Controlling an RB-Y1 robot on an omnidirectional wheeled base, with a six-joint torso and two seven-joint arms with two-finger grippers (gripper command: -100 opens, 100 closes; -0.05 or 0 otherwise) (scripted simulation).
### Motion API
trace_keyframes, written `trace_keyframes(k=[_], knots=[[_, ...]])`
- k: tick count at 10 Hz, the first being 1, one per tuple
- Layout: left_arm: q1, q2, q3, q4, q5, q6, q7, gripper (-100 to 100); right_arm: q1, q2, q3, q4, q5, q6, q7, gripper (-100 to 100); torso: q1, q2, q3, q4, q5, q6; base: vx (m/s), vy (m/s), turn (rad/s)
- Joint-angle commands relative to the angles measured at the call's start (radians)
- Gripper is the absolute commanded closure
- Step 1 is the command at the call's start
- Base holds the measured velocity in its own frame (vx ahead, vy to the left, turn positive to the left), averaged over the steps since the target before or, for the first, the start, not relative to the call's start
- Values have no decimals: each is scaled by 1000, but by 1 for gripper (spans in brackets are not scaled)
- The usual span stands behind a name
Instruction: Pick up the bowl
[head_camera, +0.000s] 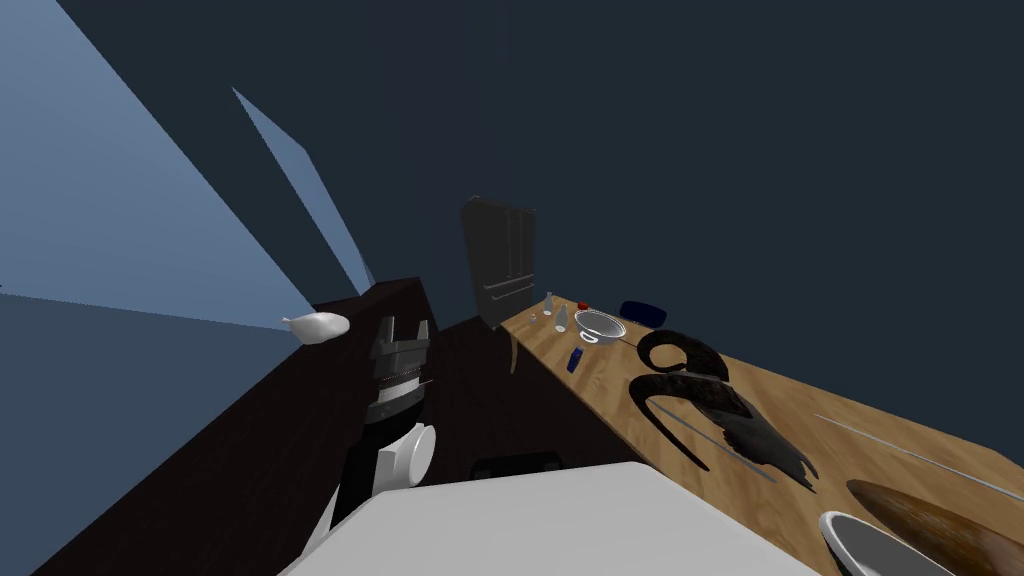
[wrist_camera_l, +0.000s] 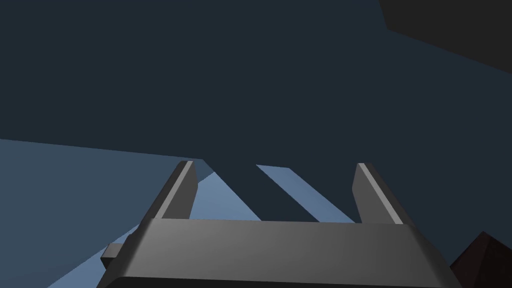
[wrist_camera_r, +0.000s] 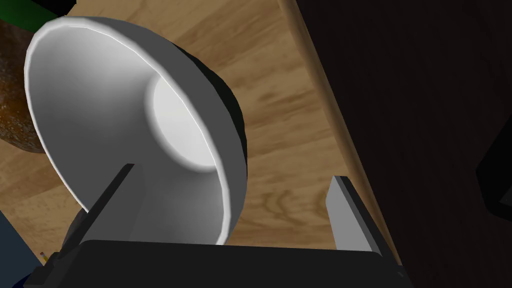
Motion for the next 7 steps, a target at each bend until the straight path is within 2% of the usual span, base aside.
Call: trace_keyframes(k=[1,2,5,6,7], knots=[[0,0,0,0,0,0,0,0,0,0,0,0,0,0,0,0,0,0,0,0,0,0,11,-11,-6],[0,0,0,0,0,0,0,0,3,33,-7,29,5,1,7,-100,3,3,2,1,1,0,10,-30,33],[0,0,0,0,0,0,0,0,7,82,-17,73,13,2,17,-100,2,6,3,1,1,0,2,-43,21],[0,0,0,0,0,0,0,0,9,71,-17,60,15,4,11,-100,2,6,4,1,1,0,0,-20,4],[0,0,0,0,0,0,0,0,9,73,-17,63,15,4,11,100,3,6,4,1,1,0,0,0,0]])
